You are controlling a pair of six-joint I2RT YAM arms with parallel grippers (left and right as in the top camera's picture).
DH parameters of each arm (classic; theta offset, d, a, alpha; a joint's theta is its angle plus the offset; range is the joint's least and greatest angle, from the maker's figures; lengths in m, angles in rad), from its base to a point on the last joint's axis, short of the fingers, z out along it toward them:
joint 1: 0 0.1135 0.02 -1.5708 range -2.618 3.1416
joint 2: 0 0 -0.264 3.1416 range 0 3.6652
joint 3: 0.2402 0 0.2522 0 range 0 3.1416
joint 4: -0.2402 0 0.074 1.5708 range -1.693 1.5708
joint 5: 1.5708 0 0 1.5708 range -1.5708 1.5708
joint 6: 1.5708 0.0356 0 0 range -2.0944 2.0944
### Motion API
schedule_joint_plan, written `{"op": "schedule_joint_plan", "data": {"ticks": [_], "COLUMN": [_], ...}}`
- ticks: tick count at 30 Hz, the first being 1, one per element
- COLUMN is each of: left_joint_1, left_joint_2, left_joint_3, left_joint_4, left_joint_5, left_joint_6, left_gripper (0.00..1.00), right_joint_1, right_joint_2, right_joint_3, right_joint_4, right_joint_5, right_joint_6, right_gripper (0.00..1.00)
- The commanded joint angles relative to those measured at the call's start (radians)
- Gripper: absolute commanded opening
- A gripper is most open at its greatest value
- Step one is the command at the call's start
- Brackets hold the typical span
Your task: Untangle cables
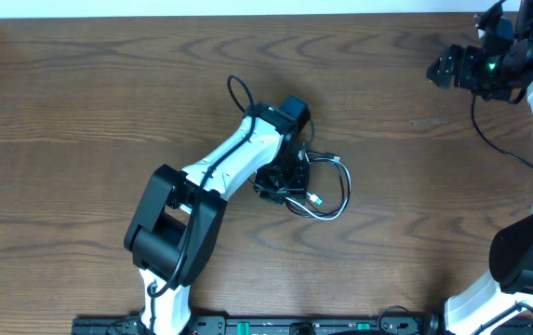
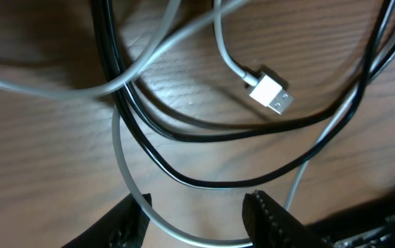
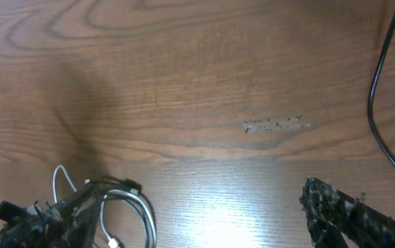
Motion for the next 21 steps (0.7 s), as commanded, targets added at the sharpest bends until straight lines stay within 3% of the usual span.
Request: {"op": "schedule_joint_plan", "data": {"ticks": [1, 5, 7, 8, 9, 16, 21], "left_joint_1": [-0.019, -0.029, -0.028, -0.026, -0.024, -0.01, -0.01], "left_joint_2": [0.009, 0.009, 0.009, 0.009, 0.009, -0.03, -0.18], "left_joint_3": [-0.025, -0.032, -0.032, -0.032, -0.032, 0.018, 0.087], "left_joint_4": [0.029, 0.039, 0.048, 0.054, 0.06, 0.087, 0.116], "left_joint_5": [0.001, -0.004, -0.031, -0.05, -0.062, -0.113, -0.22], "left_joint_6": [-0.022, -0.069, -0.069, -0.07, -0.07, -0.069, -0.051], "left_gripper": [0.52, 0.52, 0.36, 0.19, 0.08, 0.07, 0.07], "right_joint_1": [0.009, 0.009, 0.009, 0.009, 0.01, 0.018, 0.033], "right_joint_2": [-0.001, -0.001, -0.001, -0.001, -0.001, -0.001, -0.001], "right_joint_3": [-0.018, -0.029, -0.034, -0.036, -0.04, -0.044, -0.044], "right_joint_4": [-0.002, 0.005, 0.01, 0.012, 0.016, 0.016, 0.021], "right_joint_5": [0.008, 0.008, 0.008, 0.008, 0.008, 0.007, 0.007], "right_joint_6": [-0.016, -0.016, -0.015, -0.015, -0.015, -0.015, -0.015], "right_gripper": [0.9, 0.89, 0.89, 0.89, 0.89, 0.89, 0.9]}}
